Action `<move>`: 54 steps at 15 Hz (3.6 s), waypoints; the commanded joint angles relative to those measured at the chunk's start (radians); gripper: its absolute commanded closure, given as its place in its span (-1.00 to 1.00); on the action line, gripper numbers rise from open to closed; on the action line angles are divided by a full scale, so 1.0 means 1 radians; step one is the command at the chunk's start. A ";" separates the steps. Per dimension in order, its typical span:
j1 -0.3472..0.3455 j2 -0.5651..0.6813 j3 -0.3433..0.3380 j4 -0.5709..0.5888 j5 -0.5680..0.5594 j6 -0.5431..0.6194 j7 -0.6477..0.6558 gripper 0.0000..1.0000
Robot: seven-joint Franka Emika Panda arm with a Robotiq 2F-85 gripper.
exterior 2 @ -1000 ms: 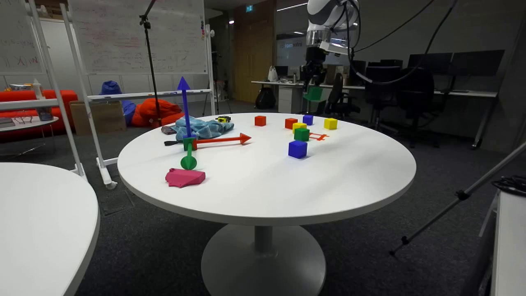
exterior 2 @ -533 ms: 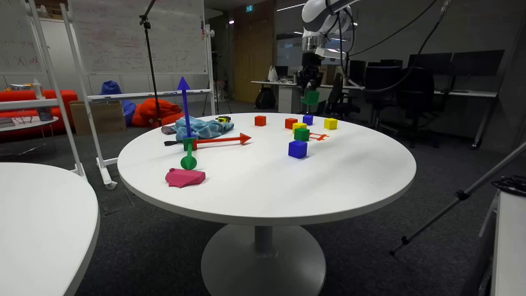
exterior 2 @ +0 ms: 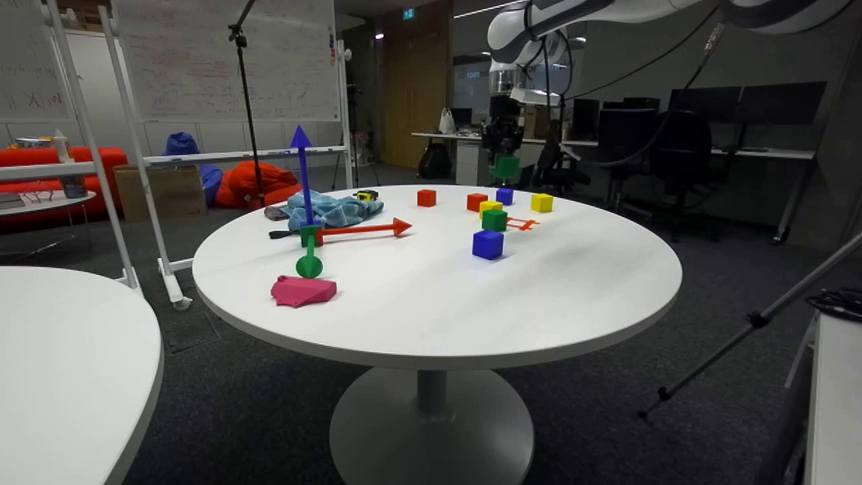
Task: Put the green block on the other green block
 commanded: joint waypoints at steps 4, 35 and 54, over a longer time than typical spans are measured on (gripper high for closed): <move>-0.008 0.126 -0.004 0.165 -0.003 -0.085 0.009 0.35; -0.002 0.318 -0.067 0.301 -0.009 0.110 0.039 0.35; 0.005 0.319 -0.046 0.295 0.007 -0.052 0.026 -0.95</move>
